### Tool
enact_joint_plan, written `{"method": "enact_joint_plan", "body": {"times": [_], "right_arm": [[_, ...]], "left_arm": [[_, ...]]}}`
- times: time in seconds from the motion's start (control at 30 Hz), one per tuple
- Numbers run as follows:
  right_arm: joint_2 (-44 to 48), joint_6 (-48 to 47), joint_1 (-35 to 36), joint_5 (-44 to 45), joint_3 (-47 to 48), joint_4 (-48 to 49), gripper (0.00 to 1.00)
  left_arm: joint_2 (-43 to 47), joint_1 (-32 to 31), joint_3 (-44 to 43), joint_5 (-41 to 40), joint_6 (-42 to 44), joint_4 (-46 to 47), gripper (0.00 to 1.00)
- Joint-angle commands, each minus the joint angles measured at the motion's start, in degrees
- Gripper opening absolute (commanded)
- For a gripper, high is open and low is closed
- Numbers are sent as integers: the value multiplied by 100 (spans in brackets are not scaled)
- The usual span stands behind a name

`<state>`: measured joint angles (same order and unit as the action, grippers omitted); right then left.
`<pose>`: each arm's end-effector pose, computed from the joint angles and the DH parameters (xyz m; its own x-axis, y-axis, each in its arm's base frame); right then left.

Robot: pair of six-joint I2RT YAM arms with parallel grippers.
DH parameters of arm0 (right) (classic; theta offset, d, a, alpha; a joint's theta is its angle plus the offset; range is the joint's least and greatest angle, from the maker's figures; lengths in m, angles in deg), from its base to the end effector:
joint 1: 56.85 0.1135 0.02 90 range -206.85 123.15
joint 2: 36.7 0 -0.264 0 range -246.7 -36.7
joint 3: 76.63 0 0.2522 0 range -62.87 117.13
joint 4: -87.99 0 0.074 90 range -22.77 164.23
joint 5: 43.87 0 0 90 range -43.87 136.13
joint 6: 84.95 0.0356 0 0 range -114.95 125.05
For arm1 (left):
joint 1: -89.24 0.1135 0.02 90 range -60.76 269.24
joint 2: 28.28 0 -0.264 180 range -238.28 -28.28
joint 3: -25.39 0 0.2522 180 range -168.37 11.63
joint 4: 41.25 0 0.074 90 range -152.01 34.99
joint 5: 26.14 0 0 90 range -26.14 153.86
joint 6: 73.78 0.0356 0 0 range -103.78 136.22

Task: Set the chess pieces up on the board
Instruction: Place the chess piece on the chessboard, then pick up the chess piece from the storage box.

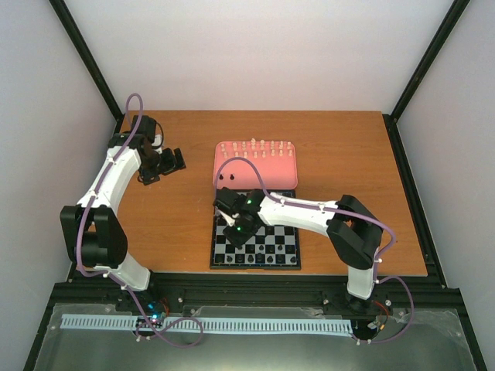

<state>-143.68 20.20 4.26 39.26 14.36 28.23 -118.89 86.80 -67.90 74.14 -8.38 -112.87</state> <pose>0.1733 0.3229 0.1905 -0.6829 -0.7005 -0.2073 -0.7304 0.6599 0.1762 0.3134 -0.0197 0.2875 -0.8918 -0.3720 -0.2574 -0.2918 0.9079 -0.3010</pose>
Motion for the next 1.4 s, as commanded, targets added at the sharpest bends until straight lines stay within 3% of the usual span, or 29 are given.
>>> {"method": "enact_joint_plan", "body": {"times": [0.0,0.2,0.37,0.5,0.63,1.1,1.37], "right_arm": [[210,-151,-155,192,466,-50,41],[-446,-199,-1052,69,1555,-87,45],[-1689,-213,-1750,123,3154,-295,45],[-2666,-308,-2091,-53,4394,-639,43],[-3143,-504,-2243,-262,4979,-735,43],[-3649,-664,-2278,-639,5152,-627,42],[-3873,-606,-2278,-565,5427,-657,32]], "left_arm": [[-52,-29,-237,-20,66,21,100],[-98,-37,-246,-22,56,36,100],[-214,-36,-357,-18,51,5,100],[-263,-30,-470,-32,39,-35,100],[-317,-32,-520,-35,34,-49,100],[-539,-29,-570,-59,60,-40,100],[-589,-31,-630,-62,78,-80,100]]}}
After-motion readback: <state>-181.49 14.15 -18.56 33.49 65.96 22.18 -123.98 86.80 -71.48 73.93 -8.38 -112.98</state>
